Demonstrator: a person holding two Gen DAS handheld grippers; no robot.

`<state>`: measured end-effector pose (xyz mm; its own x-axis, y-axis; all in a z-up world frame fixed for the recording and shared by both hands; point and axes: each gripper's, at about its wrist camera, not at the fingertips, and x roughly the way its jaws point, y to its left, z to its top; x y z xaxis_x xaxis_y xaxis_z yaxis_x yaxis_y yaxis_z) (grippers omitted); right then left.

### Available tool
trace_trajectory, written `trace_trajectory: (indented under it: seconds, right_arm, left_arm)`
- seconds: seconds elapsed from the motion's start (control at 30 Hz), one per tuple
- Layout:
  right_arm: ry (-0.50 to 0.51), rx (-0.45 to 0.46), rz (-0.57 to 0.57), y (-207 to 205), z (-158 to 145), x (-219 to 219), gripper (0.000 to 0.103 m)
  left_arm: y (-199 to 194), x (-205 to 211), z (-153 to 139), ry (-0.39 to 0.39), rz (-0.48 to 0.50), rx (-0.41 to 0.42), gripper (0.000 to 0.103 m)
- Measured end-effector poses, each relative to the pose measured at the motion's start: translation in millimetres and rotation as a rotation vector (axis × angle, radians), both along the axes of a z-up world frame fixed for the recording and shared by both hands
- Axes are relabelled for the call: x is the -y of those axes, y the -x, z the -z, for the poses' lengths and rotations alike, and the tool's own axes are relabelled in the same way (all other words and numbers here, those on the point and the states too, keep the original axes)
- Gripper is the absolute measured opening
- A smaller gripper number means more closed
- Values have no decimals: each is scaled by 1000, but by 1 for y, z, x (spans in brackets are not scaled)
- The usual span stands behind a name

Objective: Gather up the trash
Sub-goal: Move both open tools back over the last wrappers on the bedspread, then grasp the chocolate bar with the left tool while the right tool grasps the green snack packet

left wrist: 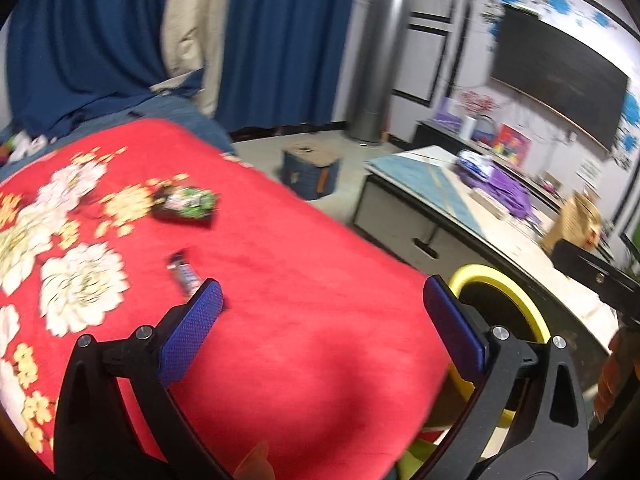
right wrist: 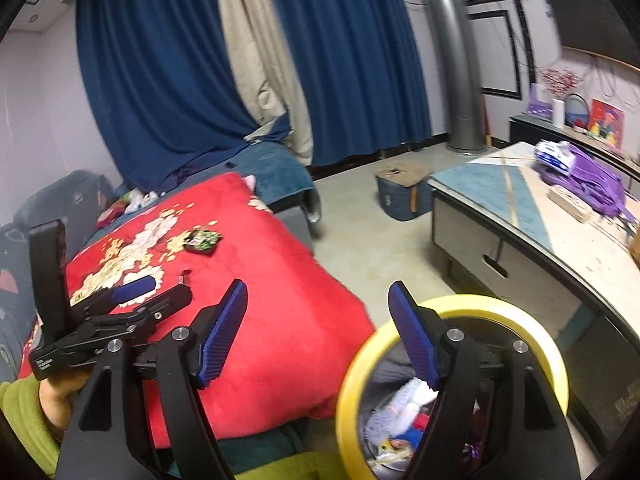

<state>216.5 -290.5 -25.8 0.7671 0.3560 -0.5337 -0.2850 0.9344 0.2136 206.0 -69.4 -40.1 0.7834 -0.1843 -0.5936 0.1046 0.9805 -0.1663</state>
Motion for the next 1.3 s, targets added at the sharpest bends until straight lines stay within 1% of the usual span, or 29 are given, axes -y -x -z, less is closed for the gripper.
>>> trace_trajectory:
  seconds: [0.1, 0.2, 0.23, 0.27, 0.33, 0.37, 0.4, 0.47, 0.5, 0.53, 0.57, 0.6, 0.67, 0.83, 0.93, 1.0, 1.13, 1.23, 1.27, 1.3]
  right_arm:
    - [6, -1, -34, -12, -2, -19, 71]
    - [13, -5, -84, -32, -5, -44, 71]
    - [13, -9, -99, -38, -5, -49, 71]
    - [12, -11, -110, -45, -6, -55, 71]
    - [7, -32, -149, -64, -5, -71, 71]
    - [5, -40, -158, -71, -4, -76, 71]
    - [3, -51, -167, -80, -3, -82, 71]
    - [-10, -101, -199, -104, 2, -97, 71]
    - [-18, -119, -211, -113, 4, -103, 71]
    - [-20, -148, -231, -125, 8, -112, 71]
    - [-14, -161, -240, -134, 11, -120, 71]
    - [-8, -167, -246, -140, 12, -125, 71]
    - [25, -184, -269, -156, 18, -143, 71]
    - [111, -195, -339, -184, 34, -189, 71]
    - [133, -223, -351, -200, 48, -209, 70]
    - [137, -251, -359, -211, 57, -220, 68]
    - [123, -299, -362, -229, 74, -239, 67]
    - [111, -326, -365, -235, 84, -252, 60]
    - [112, -328, -368, -236, 87, -256, 55]
    - [110, -325, -370, -235, 89, -258, 47]
  left_arm:
    - [-5, -15, 4, -3, -52, -22, 92]
    - [-13, -34, 10, 27, -110, -65, 92]
    - [-16, -39, 13, 40, -120, -81, 90]
    - [-18, -43, 16, 54, -132, -99, 84]
    - [-25, -54, 24, 97, -154, -136, 77]
    - [-28, -57, 28, 112, -163, -154, 70]
    - [-31, -59, 32, 119, -172, -171, 68]
    - [-37, -63, 39, 135, -186, -197, 60]
    - [-39, -66, 43, 146, -190, -212, 59]
    - [-41, -67, 47, 151, -191, -224, 52]
    - [-42, -68, 50, 151, -192, -234, 44]
    - [-43, -69, 53, 152, -193, -239, 41]
    - [-43, -73, 55, 159, -193, -245, 28]
    - [-39, -84, 56, 217, -167, -245, 24]
    - [-29, -92, 53, 268, -156, -240, 23]
    - [-20, -100, 44, 293, -160, -216, 23]
    - [-7, -115, 25, 297, -178, -156, 23]
    - [1, -125, 13, 298, -199, -119, 23]
    - [1, -127, 10, 300, -204, -113, 23]
    - [2, -129, 8, 304, -208, -107, 23]
